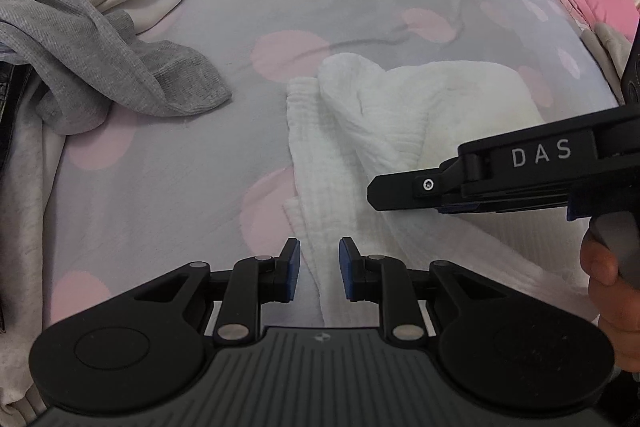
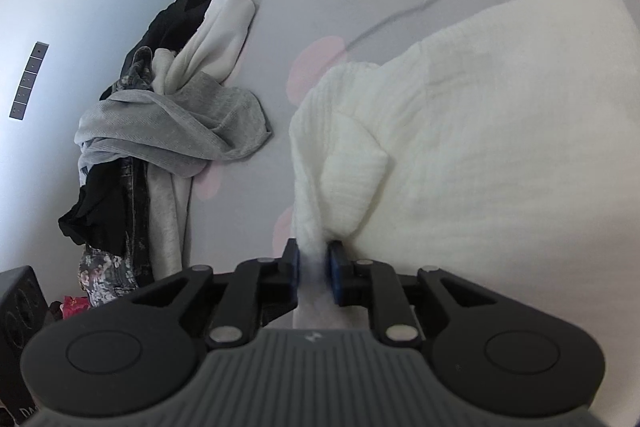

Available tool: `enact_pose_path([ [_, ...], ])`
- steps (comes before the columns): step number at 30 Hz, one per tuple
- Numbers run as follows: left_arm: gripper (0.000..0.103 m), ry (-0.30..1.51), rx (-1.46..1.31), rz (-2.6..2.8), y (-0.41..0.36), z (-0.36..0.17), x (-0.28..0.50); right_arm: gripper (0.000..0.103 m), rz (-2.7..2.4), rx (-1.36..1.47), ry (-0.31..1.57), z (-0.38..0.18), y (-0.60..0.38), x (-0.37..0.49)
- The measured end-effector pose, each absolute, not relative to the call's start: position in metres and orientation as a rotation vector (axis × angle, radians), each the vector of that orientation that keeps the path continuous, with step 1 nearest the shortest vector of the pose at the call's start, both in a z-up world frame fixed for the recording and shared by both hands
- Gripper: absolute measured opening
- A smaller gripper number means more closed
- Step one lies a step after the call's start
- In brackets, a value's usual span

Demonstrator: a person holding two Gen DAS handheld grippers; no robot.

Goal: Fold clothes

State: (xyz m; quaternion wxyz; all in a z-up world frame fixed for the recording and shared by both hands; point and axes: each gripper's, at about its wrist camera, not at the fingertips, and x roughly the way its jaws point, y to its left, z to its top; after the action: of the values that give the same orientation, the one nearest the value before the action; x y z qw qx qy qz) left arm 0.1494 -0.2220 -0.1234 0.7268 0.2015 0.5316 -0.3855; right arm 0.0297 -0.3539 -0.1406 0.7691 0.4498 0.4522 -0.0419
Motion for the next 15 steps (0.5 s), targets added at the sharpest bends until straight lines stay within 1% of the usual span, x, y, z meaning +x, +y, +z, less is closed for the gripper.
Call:
enact_pose_path([
  [2,0.019,1.169,0.441,-0.860,-0.224,-0.122,0.147,0.031,-0.083,0.948,0.973,-0.132,-0.352,0.028],
  [3,0.019,1.168,0.440,-0.866,-0.225,-0.121,0.146,0.036,-0.076,0.933,0.960,-0.125,-0.351,0.025],
  [5,0.019,1.162,0.445,-0.876,-0.226,-0.118,0.143,0.037,-0.062,0.902,0.931,-0.108,-0.350,0.020],
  [6,0.019,1.158,0.445,-0.878,-0.227,-0.117,0.142,0.040,-0.064,0.875,0.922,-0.099,-0.350,0.016],
  [8,0.019,1.159,0.436,-0.883,-0.227,-0.114,0.140,0.041,-0.079,0.803,0.919,-0.083,-0.349,0.008],
  [11,0.019,1.165,0.417,-0.889,-0.227,-0.110,0.138,0.041,-0.123,0.682,0.965,-0.073,-0.348,-0.007],
  [15,0.019,1.158,0.392,-0.901,-0.224,-0.100,0.133,0.045,-0.122,0.681,1.011,-0.076,-0.355,-0.035],
])
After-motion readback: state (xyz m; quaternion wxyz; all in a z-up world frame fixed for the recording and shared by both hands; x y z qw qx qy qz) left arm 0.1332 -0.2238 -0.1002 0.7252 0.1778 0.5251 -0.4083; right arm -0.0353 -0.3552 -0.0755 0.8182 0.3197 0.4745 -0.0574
